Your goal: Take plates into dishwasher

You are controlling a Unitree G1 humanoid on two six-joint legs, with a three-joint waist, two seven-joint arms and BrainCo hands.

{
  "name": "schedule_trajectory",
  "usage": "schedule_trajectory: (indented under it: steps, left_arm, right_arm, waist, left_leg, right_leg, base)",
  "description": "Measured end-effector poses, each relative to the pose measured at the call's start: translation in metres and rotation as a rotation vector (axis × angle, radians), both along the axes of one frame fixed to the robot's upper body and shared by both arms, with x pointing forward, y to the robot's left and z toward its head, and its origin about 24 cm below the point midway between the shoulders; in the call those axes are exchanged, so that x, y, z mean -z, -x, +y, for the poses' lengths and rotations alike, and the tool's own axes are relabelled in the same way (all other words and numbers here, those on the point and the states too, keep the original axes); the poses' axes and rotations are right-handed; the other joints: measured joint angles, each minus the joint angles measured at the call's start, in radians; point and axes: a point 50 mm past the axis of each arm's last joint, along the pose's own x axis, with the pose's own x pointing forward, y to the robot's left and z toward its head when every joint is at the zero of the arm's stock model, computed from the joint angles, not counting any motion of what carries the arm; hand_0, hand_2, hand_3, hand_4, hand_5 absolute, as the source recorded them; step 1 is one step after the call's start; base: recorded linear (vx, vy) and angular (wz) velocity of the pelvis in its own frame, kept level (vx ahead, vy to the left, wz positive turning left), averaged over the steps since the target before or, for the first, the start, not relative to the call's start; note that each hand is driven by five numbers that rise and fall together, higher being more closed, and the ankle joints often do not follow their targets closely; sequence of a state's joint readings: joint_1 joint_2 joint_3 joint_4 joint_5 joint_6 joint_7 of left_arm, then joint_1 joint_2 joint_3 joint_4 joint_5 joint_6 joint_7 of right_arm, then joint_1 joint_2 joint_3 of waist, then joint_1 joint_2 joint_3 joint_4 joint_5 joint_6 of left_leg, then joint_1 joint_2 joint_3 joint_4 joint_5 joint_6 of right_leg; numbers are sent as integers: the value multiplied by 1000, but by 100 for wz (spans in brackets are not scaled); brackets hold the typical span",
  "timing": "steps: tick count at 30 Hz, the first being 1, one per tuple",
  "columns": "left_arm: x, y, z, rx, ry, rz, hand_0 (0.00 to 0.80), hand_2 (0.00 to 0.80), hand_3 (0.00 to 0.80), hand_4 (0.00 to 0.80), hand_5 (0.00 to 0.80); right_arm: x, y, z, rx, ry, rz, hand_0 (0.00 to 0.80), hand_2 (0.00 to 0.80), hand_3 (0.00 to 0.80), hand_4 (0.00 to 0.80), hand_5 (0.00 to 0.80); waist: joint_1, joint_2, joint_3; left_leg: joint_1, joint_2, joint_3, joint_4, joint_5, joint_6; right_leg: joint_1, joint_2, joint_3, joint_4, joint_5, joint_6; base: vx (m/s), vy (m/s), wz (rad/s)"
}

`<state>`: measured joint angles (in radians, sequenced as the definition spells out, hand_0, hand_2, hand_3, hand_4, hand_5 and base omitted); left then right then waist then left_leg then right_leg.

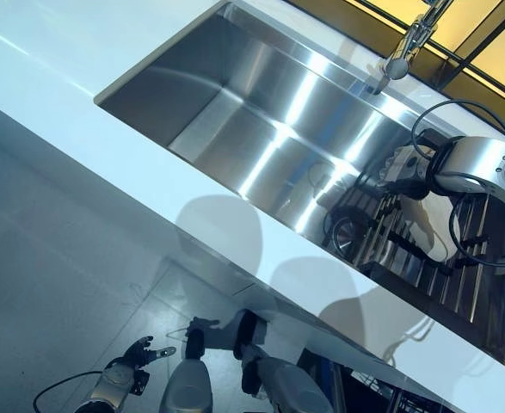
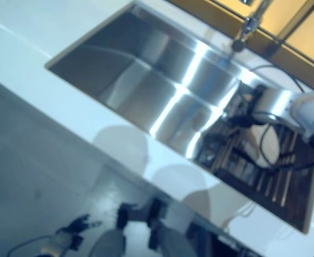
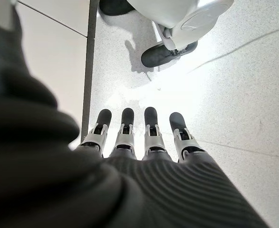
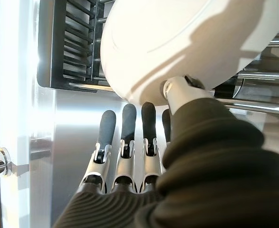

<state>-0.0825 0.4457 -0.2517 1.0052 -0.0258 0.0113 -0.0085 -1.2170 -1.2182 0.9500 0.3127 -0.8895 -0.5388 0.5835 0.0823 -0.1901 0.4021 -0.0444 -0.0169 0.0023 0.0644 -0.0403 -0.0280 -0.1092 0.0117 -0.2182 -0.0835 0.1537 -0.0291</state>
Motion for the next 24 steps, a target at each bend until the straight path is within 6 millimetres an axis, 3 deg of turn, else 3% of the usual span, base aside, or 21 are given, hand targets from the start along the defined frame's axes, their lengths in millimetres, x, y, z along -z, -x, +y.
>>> schedule_trajectory:
  steps: [4, 6, 7, 8, 9, 24]
  left_arm:
    - [0, 0, 0, 0, 0, 0, 0, 0, 0, 0, 0]
    - [0, 0, 0, 0, 0, -1, 0, 0, 0, 0, 0]
    - [0, -1, 0, 0, 0, -2, 0, 0, 0, 0, 0]
    - [-1, -1, 0, 1, 0, -4, 0, 0, 0, 0, 0]
    - [-1, -2, 0, 1, 0, -4, 0, 0, 0, 0, 0]
    - [-1, -2, 0, 1, 0, -4, 0, 0, 0, 0, 0]
  right_arm:
    - [0, 0, 0, -1, 0, 0, 518, 518, 518, 518, 518]
    - [0, 0, 0, -1, 0, 0, 452, 452, 452, 452, 452]
    - [0, 0, 1, -4, 0, -1, 326, 326, 326, 326, 326]
    - [0, 1, 0, -2, 1, -2, 47, 47, 47, 47, 47]
    - [-1, 1, 0, -2, 2, -3, 0, 0, 0, 0, 0]
    - [-2, 1, 0, -18, -8, -18, 0, 0, 0, 0, 0]
  waist:
    - [-11, 0, 0]
    - [-14, 1, 0]
    - [-15, 1, 1]
    - [-15, 2, 1]
    - [-15, 2, 1]
    - [-15, 4, 2]
  left_leg:
    - [0, 0, 0, 0, 0, 0]
    - [0, 0, 0, 0, 0, 0]
    - [0, 0, 0, 0, 0, 0]
    - [0, 0, 0, 0, 0, 0]
    - [0, 0, 0, 0, 0, 0]
    - [1, 0, 1, -1, 0, 0]
  right_leg:
    - [0, 0, 0, 0, 0, 0]
    - [0, 0, 0, 0, 0, 0]
    - [0, 0, 0, 0, 0, 0]
    - [0, 0, 0, 0, 0, 0]
    - [0, 0, 0, 0, 0, 0]
    - [0, 0, 0, 0, 0, 0]
  base:
    - [0, 0, 0]
    - [0, 0, 0]
    - [0, 0, 0]
    - [0, 0, 0]
    - [0, 0, 0]
    - [0, 0, 0]
